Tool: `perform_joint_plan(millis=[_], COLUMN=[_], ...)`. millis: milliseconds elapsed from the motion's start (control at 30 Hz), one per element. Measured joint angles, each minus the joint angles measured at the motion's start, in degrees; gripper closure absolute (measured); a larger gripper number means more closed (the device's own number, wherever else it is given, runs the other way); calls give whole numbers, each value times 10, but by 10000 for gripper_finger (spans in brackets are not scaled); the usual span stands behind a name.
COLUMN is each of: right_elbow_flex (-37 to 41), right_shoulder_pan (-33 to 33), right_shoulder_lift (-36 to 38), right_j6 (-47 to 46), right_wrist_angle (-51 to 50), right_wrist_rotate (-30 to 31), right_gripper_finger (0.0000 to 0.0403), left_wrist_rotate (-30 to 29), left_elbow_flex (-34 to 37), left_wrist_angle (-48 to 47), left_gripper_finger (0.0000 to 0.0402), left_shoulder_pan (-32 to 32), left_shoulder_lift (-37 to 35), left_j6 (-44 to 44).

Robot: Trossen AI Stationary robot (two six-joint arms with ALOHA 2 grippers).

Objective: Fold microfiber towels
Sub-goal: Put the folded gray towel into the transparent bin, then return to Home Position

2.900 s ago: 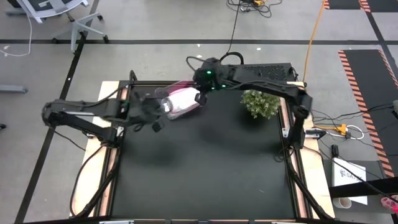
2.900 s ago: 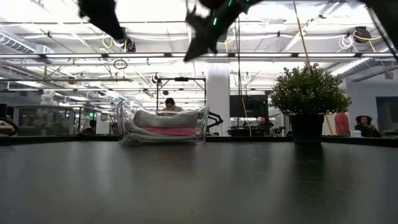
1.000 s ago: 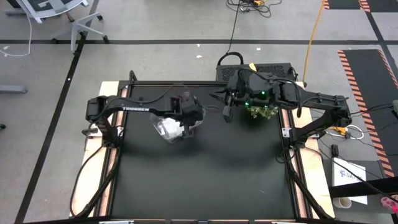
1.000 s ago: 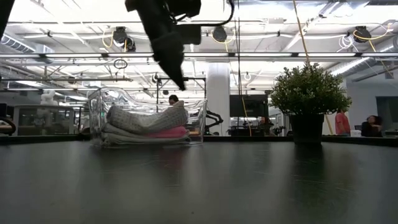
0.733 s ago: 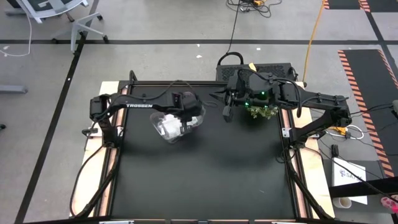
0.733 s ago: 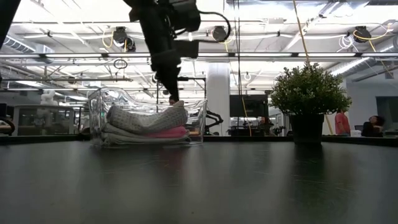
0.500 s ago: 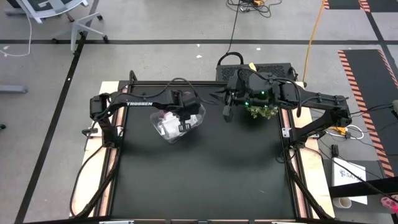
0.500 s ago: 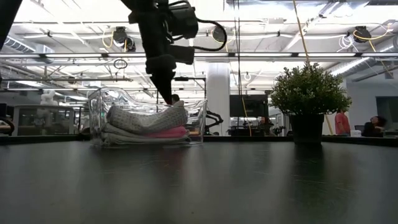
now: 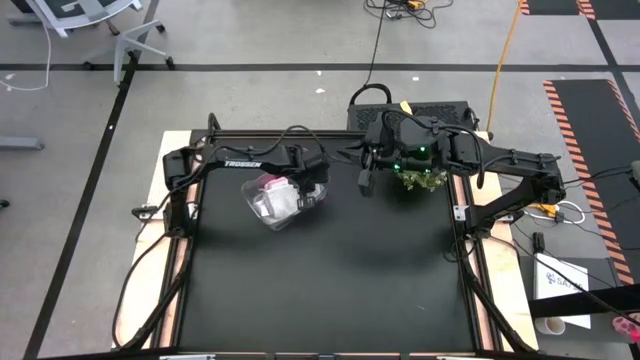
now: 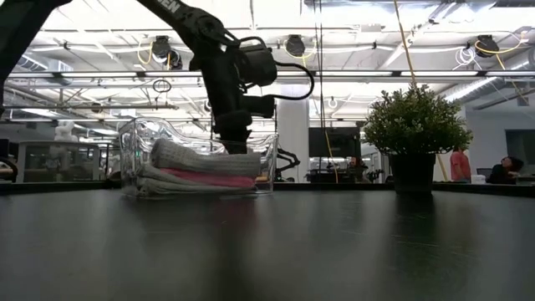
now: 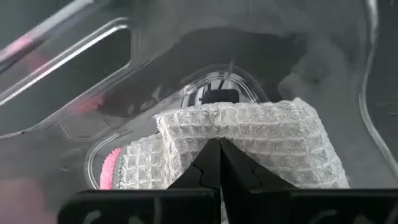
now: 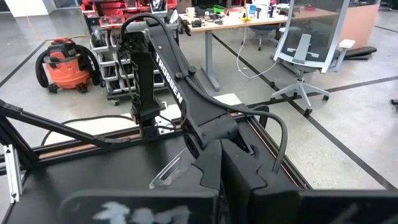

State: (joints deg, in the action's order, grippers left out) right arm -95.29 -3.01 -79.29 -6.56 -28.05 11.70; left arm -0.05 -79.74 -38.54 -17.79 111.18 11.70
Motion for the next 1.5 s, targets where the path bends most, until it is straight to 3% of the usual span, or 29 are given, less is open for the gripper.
perform_joint_plan(millis=[200, 467, 567, 667, 833, 1233, 1500], right_elbow_flex=[0, 0, 0, 0, 0, 0, 4], right_shoulder_pan=[0, 0, 0, 0, 0, 0, 0], right_shoulder_lift=[0, 0, 0, 0, 0, 0, 0], right_j6=[5, 18, 26, 27, 27, 16, 16], right_wrist_angle=[0, 0, 0, 0, -5, -10, -6], right_wrist_rotate=[0, 0, 0, 0, 0, 0, 0], right_gripper_finger=[403, 403, 403, 403, 403, 403, 403], left_wrist_rotate=[-16, -100, -68, -33, -26, -65, -99], left_elbow_flex=[0, 0, -1, 0, 0, 0, 0], left_wrist_angle=[-34, -116, -113, -127, -141, -163, -188], left_gripper_finger=[401, 400, 400, 400, 400, 400, 400], left_shoulder_pan=[-1, 24, 25, 26, 30, 8, 43], left_shoulder_lift=[-6, -111, -129, -124, -80, -8, -130], left_j6=[-13, -54, -50, -49, -45, -76, -131])
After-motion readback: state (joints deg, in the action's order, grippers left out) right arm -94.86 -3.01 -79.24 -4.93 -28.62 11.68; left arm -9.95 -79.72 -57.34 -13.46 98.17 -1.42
